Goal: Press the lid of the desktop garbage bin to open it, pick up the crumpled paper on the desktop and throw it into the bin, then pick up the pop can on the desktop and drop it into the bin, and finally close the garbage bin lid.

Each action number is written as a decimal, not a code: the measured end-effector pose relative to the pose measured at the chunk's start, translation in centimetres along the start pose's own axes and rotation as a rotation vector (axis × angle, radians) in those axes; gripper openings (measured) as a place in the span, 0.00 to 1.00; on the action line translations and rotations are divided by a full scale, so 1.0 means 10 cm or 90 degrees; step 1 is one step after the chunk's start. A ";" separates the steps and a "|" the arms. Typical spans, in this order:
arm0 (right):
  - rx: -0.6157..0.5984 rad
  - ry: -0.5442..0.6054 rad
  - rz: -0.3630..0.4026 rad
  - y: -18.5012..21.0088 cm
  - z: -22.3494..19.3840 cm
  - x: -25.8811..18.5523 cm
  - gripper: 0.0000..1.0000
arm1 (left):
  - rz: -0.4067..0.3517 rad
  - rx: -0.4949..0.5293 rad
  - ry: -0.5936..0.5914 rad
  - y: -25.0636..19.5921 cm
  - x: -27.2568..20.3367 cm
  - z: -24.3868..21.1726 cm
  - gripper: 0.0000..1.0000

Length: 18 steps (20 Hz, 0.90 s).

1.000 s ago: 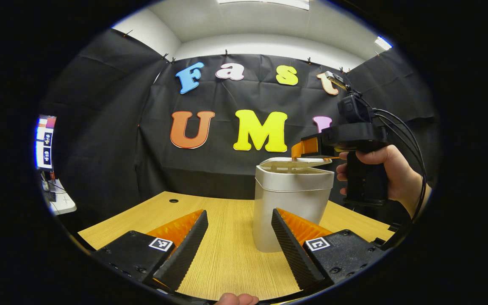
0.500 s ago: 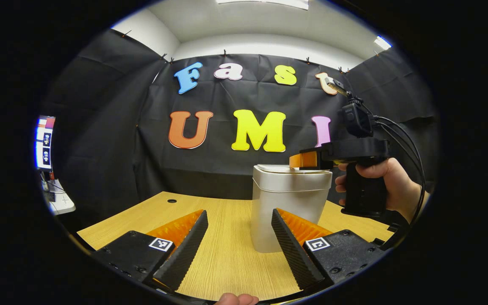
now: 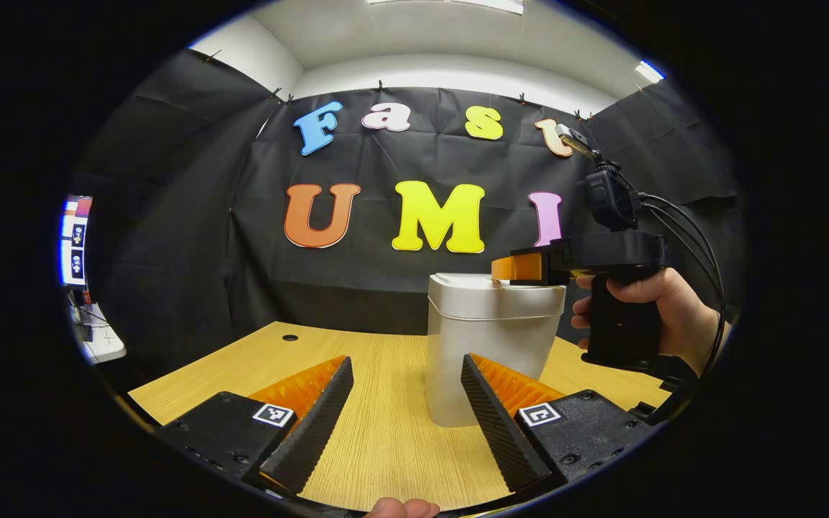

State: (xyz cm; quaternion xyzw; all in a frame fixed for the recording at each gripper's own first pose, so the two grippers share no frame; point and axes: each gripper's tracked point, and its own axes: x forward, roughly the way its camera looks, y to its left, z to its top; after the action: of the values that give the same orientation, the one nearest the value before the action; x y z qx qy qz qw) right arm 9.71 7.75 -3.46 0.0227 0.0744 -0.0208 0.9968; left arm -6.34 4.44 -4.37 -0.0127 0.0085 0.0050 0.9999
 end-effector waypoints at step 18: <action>-0.026 -0.023 -0.012 0.02 -0.15 0.02 0.98 | -0.015 -0.011 0.002 -0.07 0.08 -0.08 0.98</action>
State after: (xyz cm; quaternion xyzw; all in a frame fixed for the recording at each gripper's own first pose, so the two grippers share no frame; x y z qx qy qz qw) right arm 9.64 7.97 -4.99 0.0014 0.0570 -0.0290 0.9980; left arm -5.52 3.69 -5.15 -0.0213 0.0101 -0.0063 0.9997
